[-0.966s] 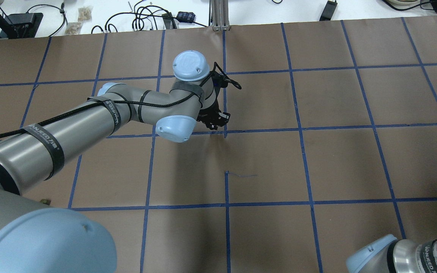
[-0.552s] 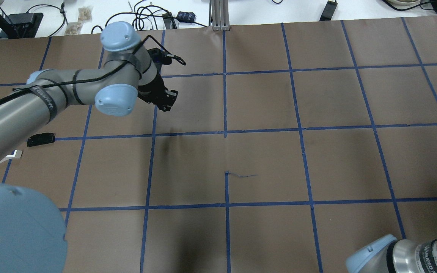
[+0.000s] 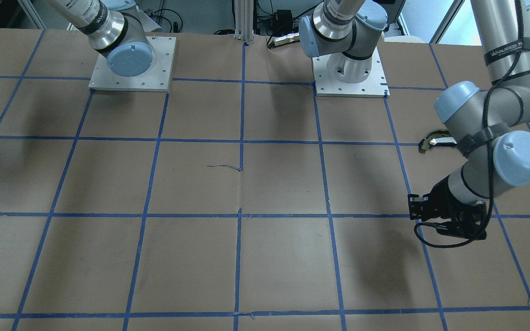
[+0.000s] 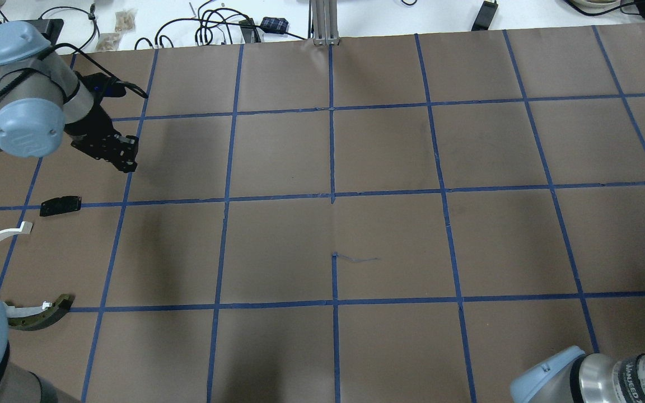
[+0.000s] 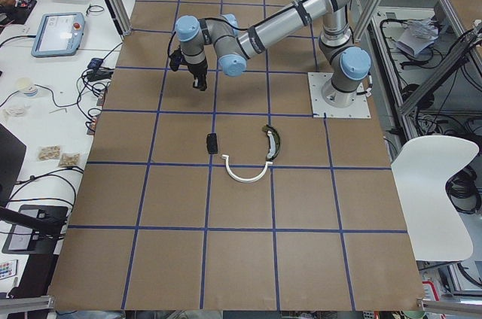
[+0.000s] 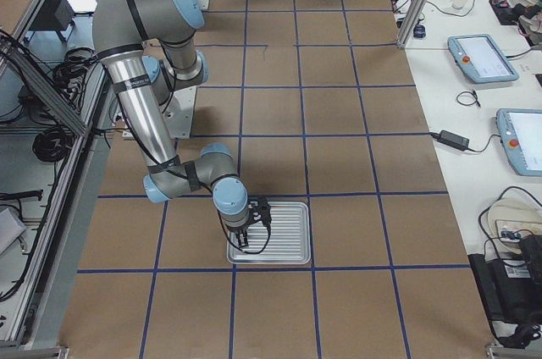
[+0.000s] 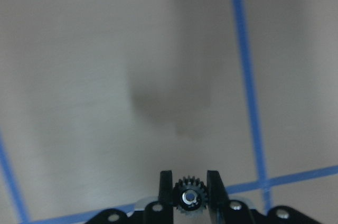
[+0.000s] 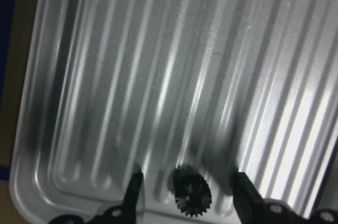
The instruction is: Place bearing gear from tray to pile
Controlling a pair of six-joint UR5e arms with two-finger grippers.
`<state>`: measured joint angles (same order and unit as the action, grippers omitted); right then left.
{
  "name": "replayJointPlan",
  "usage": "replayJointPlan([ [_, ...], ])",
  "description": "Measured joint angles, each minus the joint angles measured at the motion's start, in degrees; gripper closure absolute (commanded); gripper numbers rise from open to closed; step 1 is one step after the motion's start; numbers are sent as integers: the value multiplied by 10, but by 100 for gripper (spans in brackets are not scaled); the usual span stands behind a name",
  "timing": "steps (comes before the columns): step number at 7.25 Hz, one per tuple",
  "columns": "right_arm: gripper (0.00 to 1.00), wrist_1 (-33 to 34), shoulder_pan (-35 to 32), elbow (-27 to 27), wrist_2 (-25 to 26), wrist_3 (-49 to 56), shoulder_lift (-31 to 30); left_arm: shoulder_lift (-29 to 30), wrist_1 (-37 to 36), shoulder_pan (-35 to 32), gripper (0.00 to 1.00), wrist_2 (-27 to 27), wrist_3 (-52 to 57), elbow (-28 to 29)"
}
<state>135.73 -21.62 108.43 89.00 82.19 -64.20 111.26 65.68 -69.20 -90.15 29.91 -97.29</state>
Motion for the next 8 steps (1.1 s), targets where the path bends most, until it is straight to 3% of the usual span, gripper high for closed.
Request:
replayJointPlan([
  [1,70,1,-1,2,0,0,-1,-2,1,48,100,-9,59,-3],
  [3,78,1,-2,3,1,1,-2,-1,-1,126,100,-39,155,-7],
  [5,79,1,-2,3,4,2,-3,7,-3,176,100,-49,194,-17],
  [8,78,-15,-27,3,8,-9,-44,11,-7,194,100,-52,194,-52],
])
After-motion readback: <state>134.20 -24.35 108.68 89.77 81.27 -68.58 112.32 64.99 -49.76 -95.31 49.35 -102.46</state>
